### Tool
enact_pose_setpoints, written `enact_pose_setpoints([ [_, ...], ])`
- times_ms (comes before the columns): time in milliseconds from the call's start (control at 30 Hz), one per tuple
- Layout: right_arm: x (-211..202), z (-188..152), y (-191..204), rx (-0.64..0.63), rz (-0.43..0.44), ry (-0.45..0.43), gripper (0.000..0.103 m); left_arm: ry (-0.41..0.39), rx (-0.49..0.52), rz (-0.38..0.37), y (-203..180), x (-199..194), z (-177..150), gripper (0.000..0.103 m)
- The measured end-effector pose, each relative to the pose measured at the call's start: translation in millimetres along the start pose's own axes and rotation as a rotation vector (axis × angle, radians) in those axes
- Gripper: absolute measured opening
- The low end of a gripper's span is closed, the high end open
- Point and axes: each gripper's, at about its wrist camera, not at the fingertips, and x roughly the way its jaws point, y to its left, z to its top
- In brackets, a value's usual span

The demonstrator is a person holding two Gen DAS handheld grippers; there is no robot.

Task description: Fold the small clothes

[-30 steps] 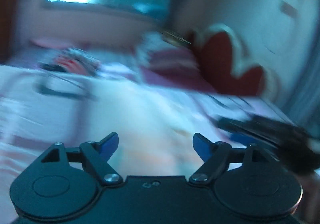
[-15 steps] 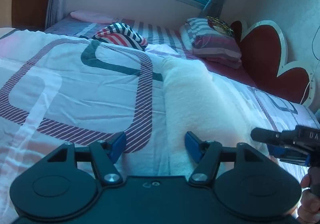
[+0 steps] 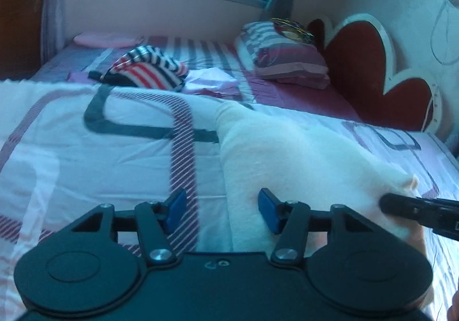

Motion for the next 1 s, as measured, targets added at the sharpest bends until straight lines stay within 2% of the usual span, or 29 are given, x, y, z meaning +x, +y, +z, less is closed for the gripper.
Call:
enact_pose_setpoints([
  [100, 6, -17, -21, 0.042, -0.052, 0.050, 0.011, 0.040, 0.028, 0.000, -11, 12, -2, 0.058],
  [133, 12, -20, -30, 0.091, -0.024, 0.076, 0.011, 0.042, 0.038, 0.013, -13, 13, -3, 0.060],
  [200, 16, -19, -39, 0.141, 0.004, 0.067, 0.011, 0.044, 0.046, 0.025, -14, 16, -4, 0.063],
  [367, 9, -17, -38, 0.151, -0.027, 0.044, 0.011, 0.048, 0.070, 0.026, -15, 16, -4, 0.064],
  [433, 7, -20, -41, 0.159, -0.032, 0.042, 0.011, 0.053, 0.087, 0.040, -17, 18, -4, 0.069],
  [467, 7, -21, -43, 0.168, -0.030, 0.047, 0.011, 0.057, 0.096, 0.034, -17, 17, -1, 0.068],
  [533, 5, -16, -45, 0.160, -0.025, 0.063, 0.012, -0.003, 0.085, -0.001, -12, 4, 10, 0.055],
  [600, -11, -7, -43, 0.146, -0.079, 0.006, 0.013, -0.048, 0.077, 0.009, -7, -1, 23, 0.056],
  [667, -22, 7, -42, 0.127, -0.092, -0.058, 0.014, -0.031, 0.090, 0.029, -8, 10, 35, 0.057],
  [800, 12, 38, -28, 0.050, -0.052, -0.034, 0.014, 0.023, 0.049, -0.035, -13, 43, 48, 0.063],
  [867, 41, 44, -24, 0.000, -0.061, 0.028, 0.014, 0.079, 0.009, -0.075, -15, 63, 49, 0.064],
  [933, 69, 38, -30, -0.039, -0.127, 0.112, 0.016, 0.131, 0.015, -0.055, -19, 83, 42, 0.067],
  [1000, 73, 36, -45, 0.017, -0.114, 0.115, 0.019, 0.129, -0.010, -0.058, -21, 86, 40, 0.068],
])
